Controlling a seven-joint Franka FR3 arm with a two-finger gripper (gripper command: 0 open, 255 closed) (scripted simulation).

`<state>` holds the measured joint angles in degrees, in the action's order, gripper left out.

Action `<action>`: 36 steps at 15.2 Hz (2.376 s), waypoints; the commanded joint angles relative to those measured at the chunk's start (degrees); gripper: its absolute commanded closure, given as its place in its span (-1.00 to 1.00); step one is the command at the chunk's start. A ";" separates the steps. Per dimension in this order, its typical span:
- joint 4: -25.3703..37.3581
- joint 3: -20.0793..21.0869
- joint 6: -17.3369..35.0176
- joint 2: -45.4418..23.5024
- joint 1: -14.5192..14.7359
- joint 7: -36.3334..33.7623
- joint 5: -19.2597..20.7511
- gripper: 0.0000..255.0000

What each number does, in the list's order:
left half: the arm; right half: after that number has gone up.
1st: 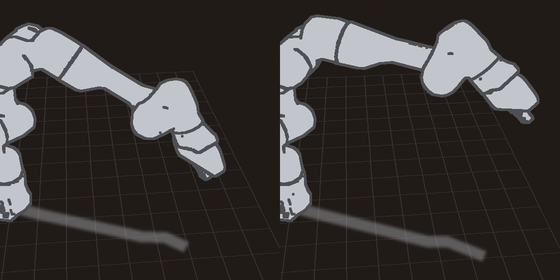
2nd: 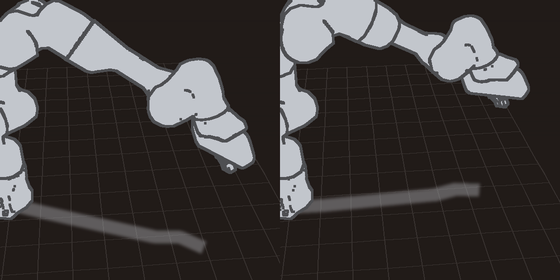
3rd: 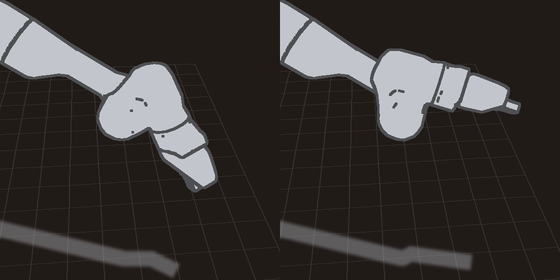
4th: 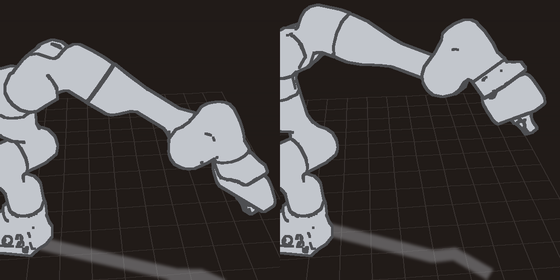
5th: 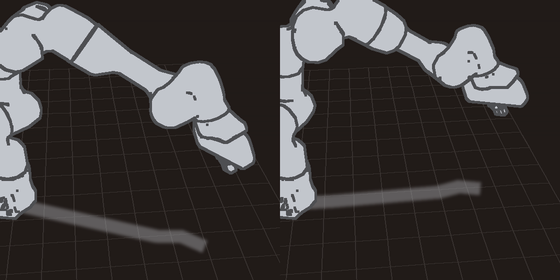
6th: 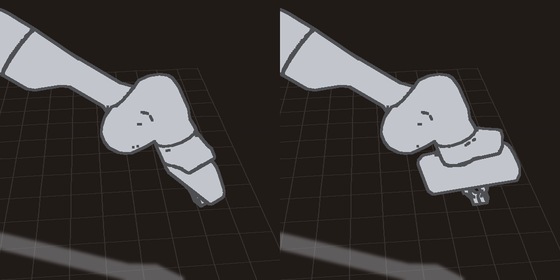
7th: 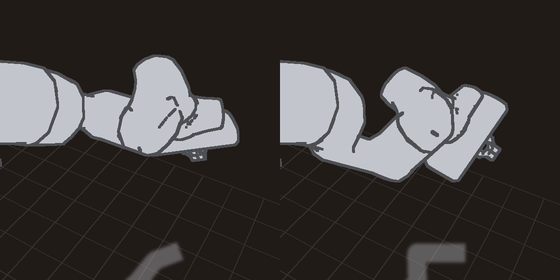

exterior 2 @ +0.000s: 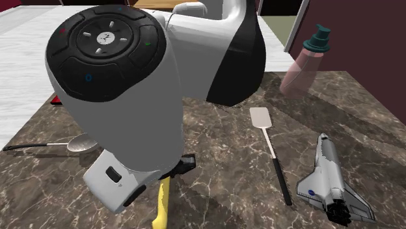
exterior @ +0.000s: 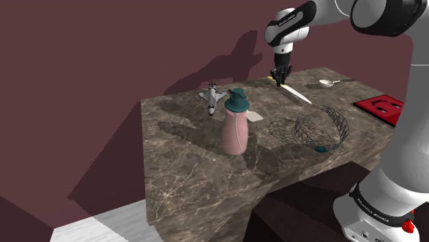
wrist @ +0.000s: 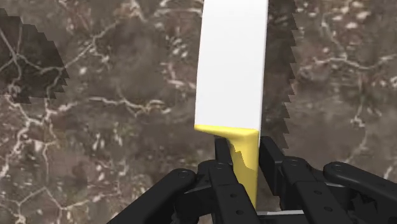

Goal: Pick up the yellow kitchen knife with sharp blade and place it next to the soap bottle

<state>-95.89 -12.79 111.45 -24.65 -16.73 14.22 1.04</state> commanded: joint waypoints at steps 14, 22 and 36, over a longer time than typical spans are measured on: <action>6.86 -0.35 -10.07 3.29 0.11 0.47 0.58 1.00; 11.95 -0.48 -15.88 4.04 0.05 0.84 0.70 1.00; 24.35 -0.66 -27.16 2.97 -0.48 1.81 0.50 1.00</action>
<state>-72.27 -13.45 85.06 -21.69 -17.21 16.01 1.53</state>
